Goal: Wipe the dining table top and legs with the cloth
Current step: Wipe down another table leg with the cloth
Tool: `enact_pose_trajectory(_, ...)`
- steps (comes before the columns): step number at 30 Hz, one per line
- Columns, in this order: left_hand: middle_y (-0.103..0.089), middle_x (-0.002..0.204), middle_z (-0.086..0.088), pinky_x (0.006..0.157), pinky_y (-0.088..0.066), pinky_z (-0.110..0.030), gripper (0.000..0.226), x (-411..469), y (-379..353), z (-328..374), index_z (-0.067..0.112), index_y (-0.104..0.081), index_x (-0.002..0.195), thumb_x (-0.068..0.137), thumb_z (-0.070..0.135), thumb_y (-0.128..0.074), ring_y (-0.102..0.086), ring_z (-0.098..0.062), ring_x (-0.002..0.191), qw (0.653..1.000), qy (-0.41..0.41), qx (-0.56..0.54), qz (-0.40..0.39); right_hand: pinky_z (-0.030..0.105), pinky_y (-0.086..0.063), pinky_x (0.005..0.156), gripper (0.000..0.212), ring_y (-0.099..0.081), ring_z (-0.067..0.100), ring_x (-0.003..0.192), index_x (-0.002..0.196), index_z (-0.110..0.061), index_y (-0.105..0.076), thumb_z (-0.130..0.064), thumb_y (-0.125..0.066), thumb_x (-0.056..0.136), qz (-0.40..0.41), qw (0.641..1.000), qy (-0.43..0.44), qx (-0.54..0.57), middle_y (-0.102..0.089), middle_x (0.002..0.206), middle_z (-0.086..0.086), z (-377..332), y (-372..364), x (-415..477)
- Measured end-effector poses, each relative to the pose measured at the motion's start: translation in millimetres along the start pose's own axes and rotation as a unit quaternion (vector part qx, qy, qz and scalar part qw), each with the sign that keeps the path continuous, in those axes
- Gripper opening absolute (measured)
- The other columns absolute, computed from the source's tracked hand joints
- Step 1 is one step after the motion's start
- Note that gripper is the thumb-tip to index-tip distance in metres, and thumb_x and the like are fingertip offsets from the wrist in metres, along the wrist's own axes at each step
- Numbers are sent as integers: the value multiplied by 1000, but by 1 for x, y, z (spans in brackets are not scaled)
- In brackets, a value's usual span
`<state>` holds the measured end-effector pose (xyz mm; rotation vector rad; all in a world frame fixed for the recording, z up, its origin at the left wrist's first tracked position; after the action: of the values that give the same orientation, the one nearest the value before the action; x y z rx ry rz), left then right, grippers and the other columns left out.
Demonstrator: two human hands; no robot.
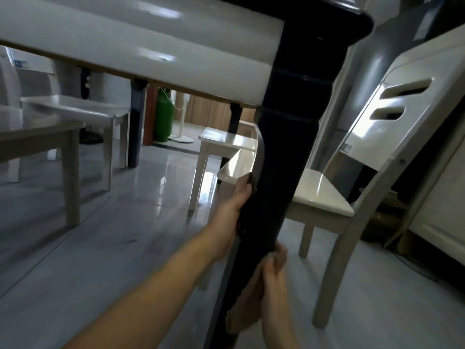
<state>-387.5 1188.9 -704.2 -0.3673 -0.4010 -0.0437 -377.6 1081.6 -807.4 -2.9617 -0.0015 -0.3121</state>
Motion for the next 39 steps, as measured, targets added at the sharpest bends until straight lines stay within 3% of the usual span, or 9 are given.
enact_pose_trajectory(2, -63, 125, -3, 93, -50, -29, 39, 2, -2, -2, 24, -49, 131, 94, 29, -39, -60, -15, 115, 1000, -3, -19, -3, 17, -48, 89, 42, -57, 2, 117, 136, -35, -44, -33, -49, 94, -47, 993, 98, 51, -63, 125, -18, -66, -10, 3)
enact_pose_trajectory(5, -65, 122, -2, 84, -54, -22, 43, 2, -4, -1, 23, -52, 128, 88, 32, -43, -62, -14, 112, 998, -4, -58, -9, 32, -45, 103, 45, -56, 5, 119, 138, -34, -43, -44, -51, 94, -39, 975, 220, -7, -62, 126, -12, -152, -26, 16)
enact_pose_trajectory(11, -67, 119, 1, 79, -55, -20, 46, 0, -4, -2, 23, -53, 127, 83, 36, -45, -64, -13, 108, 998, -6, -57, -11, 43, -44, 105, 61, -52, 8, 125, 144, -33, -34, -57, -48, 90, 67, 945, 315, -46, -55, 134, -9, -162, -28, 21)
enact_pose_trajectory(18, -64, 124, -3, 97, -51, -29, 41, -4, -4, -1, 22, -52, 129, 92, 31, -36, -60, -17, 115, 999, -1, -41, -5, 42, -44, 106, 64, -48, 5, 131, 146, -40, -31, -59, -49, 87, 82, 958, 272, -46, -48, 144, -14, -77, -16, -2)
enact_pose_trajectory(27, -66, 120, -4, 84, -55, -28, 38, -10, -1, -2, 18, -53, 129, 99, 31, -33, -64, -18, 108, 999, 27, -18, 28, 50, -48, 98, 74, -54, 12, 125, 144, -34, -34, -74, -44, 83, 97, 977, 176, -67, -53, 139, -6, 17, -1, -27)
enact_pose_trajectory(32, -66, 118, -4, 92, -51, -40, 36, -11, 1, -1, 19, -51, 129, 100, 26, -31, -63, -22, 110, 999, 22, 1, 40, 47, -42, 107, 68, -43, 8, 135, 148, -44, -23, -59, -45, 86, 96, 982, 131, -96, -39, 151, -16, 66, 8, -47)
enact_pose_trajectory(36, -66, 119, -3, 90, -52, -37, 36, -12, 2, -1, 20, -51, 130, 101, 28, -31, -64, -20, 108, 999, 22, 14, 45, 46, -36, 112, 69, -37, 5, 139, 149, -45, -21, -50, -49, 86, 74, 990, 72, -96, -32, 153, -21, 116, 15, -65)
enact_pose_trajectory(39, -66, 115, -4, 90, -53, -36, 37, -13, 1, 0, 16, -51, 130, 101, 28, -31, -64, -21, 108, 998, 25, 2, 50, 37, -36, 111, 71, -41, 2, 134, 146, -52, -24, -40, -52, 82, 72, 990, 26, -117, -38, 150, -17, 155, 24, -73)
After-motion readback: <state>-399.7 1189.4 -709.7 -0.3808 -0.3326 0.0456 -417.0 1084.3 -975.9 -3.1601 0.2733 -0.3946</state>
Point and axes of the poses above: each hand's wrist, its own x-axis towards the middle knuckle, its own y-axis out of the back of the hand, z = x × y, the point moved 9 cm from there along x, towards the middle knuckle
